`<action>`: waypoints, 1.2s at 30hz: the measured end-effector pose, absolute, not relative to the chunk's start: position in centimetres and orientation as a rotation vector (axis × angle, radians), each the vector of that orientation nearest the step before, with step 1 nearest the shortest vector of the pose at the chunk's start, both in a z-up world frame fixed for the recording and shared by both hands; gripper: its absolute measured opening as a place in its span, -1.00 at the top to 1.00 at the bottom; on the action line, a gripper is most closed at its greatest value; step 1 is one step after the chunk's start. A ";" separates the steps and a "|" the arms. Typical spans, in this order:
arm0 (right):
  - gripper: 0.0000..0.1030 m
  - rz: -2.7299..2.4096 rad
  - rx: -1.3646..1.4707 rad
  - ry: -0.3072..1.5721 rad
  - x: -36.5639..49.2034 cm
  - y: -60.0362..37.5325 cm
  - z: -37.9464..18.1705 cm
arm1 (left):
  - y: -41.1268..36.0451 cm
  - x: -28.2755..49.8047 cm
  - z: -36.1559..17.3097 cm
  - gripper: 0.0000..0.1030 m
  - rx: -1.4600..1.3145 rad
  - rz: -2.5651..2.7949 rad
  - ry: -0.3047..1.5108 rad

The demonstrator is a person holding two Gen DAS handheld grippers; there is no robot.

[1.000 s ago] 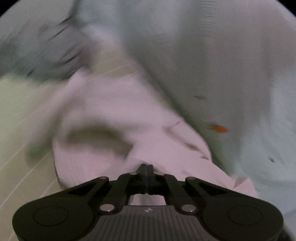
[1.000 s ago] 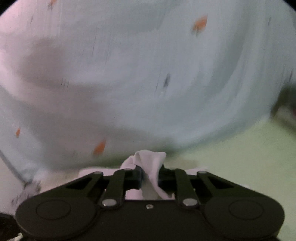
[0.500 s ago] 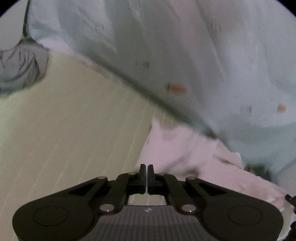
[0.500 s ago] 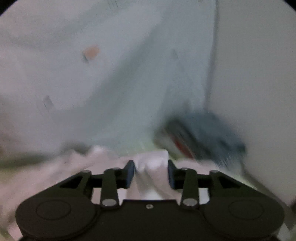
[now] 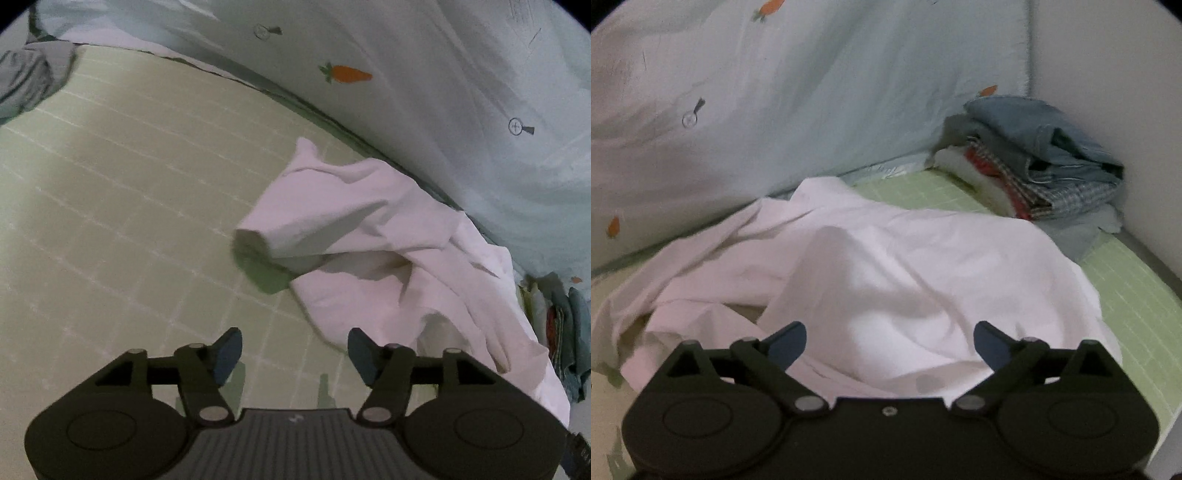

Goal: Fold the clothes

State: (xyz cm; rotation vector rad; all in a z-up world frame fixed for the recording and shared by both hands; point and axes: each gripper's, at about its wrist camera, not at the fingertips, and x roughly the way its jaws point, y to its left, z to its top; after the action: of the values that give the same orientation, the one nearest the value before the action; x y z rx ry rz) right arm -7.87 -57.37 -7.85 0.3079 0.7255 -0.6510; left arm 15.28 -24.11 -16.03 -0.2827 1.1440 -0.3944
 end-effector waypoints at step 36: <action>-0.93 -0.493 0.389 0.800 -9.0 -52.3 -10.3 | -2.9 9.9 -11.1 0.60 -0.180 0.187 0.933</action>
State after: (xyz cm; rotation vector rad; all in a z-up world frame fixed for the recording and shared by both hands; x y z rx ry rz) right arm -8.98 -52.30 -10.25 0.3888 0.8004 -0.4926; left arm 9.94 -2.90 -11.08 -0.1795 0.9333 0.1872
